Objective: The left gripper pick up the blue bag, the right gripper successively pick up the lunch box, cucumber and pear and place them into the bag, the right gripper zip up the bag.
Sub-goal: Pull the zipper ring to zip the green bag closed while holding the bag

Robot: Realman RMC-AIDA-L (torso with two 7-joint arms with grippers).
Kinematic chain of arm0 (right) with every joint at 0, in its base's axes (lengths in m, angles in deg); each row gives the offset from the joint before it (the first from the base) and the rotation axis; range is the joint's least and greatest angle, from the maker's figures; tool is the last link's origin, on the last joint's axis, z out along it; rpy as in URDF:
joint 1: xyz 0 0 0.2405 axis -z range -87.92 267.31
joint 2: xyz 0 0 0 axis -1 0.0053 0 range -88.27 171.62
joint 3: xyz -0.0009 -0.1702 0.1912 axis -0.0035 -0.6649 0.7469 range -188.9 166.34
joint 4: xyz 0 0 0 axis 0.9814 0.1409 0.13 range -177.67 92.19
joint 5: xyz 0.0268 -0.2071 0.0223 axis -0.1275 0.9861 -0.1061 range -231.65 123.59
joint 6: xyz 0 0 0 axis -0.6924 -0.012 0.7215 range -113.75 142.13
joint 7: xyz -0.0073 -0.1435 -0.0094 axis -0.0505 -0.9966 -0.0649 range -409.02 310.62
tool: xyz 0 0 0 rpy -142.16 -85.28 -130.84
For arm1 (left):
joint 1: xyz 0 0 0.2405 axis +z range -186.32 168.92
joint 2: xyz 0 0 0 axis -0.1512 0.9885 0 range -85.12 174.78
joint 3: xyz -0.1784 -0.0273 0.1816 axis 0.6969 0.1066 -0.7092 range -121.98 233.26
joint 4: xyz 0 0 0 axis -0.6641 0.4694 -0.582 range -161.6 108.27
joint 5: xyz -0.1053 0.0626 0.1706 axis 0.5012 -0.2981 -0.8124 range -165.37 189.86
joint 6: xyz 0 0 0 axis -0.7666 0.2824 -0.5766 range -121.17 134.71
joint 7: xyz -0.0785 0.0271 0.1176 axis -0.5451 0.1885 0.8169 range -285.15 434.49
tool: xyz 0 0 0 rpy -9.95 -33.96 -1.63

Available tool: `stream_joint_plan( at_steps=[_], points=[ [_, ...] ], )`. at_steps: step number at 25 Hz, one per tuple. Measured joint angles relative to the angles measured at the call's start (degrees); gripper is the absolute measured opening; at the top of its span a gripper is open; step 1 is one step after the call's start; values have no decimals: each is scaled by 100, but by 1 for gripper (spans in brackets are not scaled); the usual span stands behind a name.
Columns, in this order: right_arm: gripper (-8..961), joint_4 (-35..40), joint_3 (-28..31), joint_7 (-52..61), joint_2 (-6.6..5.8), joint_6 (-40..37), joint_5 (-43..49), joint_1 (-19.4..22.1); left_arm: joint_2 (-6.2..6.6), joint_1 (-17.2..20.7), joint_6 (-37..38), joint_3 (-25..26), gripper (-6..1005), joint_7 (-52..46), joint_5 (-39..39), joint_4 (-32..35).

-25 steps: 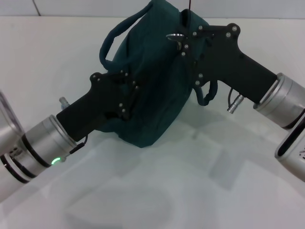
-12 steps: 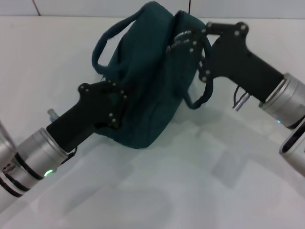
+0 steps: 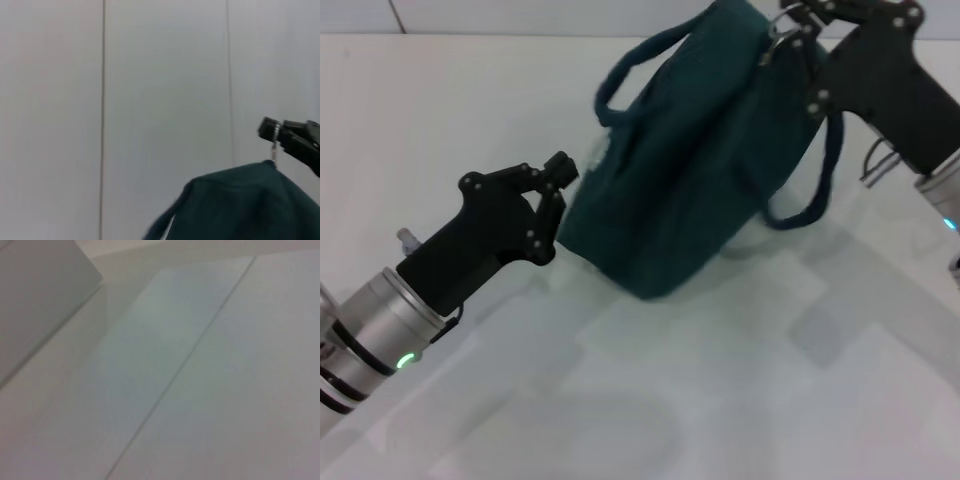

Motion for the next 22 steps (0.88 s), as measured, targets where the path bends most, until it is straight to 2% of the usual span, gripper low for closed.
stream_joint_plan(
  at_steps=[11, 17, 22],
  points=[
    [36, -77, 8, 74, 3, -85, -7, 20, 8, -65, 183, -57, -1, -303, 32, 83],
    [36, -82, -8, 78, 3, -62, 29, -9, -37, -70, 267, -76, 108, -337, -462, 87],
    [36, -25, -62, 84, 3, -41, 40, -31, -47, -192, 203, -78, 325, -480, -513, -39]
  ],
)
